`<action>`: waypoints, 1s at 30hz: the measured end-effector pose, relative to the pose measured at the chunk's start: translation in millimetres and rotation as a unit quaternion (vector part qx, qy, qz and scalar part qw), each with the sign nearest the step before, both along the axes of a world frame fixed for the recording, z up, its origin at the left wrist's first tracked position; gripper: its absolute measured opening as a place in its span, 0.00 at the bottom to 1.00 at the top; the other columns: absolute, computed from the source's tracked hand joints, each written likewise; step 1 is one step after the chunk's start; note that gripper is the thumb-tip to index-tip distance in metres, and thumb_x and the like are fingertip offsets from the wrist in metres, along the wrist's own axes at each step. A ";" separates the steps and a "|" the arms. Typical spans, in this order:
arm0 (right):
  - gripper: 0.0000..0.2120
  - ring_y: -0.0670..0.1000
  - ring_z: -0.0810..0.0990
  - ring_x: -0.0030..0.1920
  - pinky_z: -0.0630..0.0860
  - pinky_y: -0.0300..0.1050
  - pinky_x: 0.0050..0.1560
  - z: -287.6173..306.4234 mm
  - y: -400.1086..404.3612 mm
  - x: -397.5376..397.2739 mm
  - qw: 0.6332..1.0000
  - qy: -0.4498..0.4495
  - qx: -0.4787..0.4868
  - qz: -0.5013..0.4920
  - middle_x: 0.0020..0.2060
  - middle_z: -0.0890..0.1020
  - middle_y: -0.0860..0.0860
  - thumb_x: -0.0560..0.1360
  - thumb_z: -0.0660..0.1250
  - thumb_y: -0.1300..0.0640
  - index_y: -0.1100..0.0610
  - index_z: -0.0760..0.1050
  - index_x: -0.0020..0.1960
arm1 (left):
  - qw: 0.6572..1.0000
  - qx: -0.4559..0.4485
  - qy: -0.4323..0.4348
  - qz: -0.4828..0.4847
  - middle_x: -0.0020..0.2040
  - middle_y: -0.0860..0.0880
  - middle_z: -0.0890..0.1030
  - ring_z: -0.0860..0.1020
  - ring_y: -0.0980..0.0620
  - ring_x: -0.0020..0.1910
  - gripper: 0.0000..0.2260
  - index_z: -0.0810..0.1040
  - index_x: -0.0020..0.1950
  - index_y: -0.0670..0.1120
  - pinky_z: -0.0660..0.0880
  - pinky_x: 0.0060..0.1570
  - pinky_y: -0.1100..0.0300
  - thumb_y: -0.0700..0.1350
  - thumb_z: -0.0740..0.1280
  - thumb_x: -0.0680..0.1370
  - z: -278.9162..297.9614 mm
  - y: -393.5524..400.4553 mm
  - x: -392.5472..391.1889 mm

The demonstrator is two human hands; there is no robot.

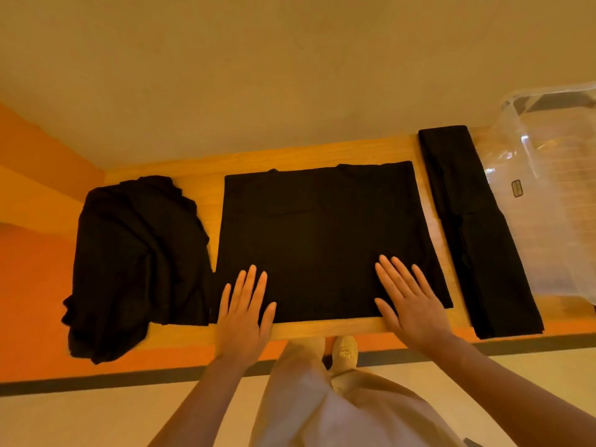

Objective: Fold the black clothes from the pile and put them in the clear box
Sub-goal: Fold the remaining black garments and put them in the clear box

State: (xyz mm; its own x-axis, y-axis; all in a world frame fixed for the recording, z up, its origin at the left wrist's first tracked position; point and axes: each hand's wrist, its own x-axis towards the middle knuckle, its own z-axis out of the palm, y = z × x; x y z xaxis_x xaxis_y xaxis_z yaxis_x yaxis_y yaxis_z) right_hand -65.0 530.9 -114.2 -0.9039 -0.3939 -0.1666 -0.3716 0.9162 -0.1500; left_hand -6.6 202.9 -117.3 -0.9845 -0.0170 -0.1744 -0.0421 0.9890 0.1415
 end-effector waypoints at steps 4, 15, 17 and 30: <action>0.32 0.51 0.47 0.78 0.47 0.52 0.76 -0.7 29.6 11.1 1.000 -0.005 0.009 -0.004 0.78 0.54 0.53 0.81 0.43 0.39 0.58 0.52 0.78 | 1.000 -0.007 -0.015 0.008 0.79 0.47 0.52 0.47 0.49 0.78 0.28 0.54 0.78 0.48 0.49 0.74 0.48 0.61 0.45 0.82 0.9 -18.3 24.4; 0.32 0.53 0.47 0.77 0.47 0.49 0.75 -4.3 63.8 35.6 0.995 0.052 0.022 0.082 0.75 0.60 0.59 0.80 0.58 0.51 0.60 0.49 0.77 | 0.998 -0.041 -0.001 -0.037 0.75 0.44 0.63 0.60 0.45 0.75 0.31 0.62 0.75 0.45 0.64 0.69 0.48 0.61 0.57 0.78 8.8 -35.5 62.0; 0.40 0.54 0.53 0.76 0.54 0.49 0.76 -6.3 67.4 38.0 0.992 0.084 0.002 0.092 0.73 0.64 0.58 0.68 0.72 0.68 0.60 0.57 0.75 | 0.997 -0.049 0.029 -0.052 0.71 0.41 0.70 0.69 0.43 0.70 0.28 0.68 0.72 0.43 0.71 0.63 0.47 0.49 0.71 0.74 8.3 -38.1 65.3; 0.19 0.45 0.76 0.62 0.76 0.40 0.57 22.9 90.6 48.6 0.975 0.029 -0.214 0.050 0.61 0.79 0.51 0.73 0.70 0.65 0.55 0.77 0.63 | 0.985 0.152 0.070 0.049 0.55 0.45 0.82 0.79 0.48 0.56 0.13 0.81 0.59 0.43 0.75 0.57 0.54 0.35 0.70 0.75 45.2 -43.0 75.2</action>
State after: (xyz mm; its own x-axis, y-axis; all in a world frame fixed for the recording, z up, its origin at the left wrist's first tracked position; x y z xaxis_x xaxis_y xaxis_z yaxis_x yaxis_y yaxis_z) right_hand -16.3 621.6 -91.3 -0.8603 -0.5032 0.0820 -0.4751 0.7330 -0.4869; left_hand 68.6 159.9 -72.1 -0.9955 -0.0812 -0.0486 -0.0944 0.8925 0.4410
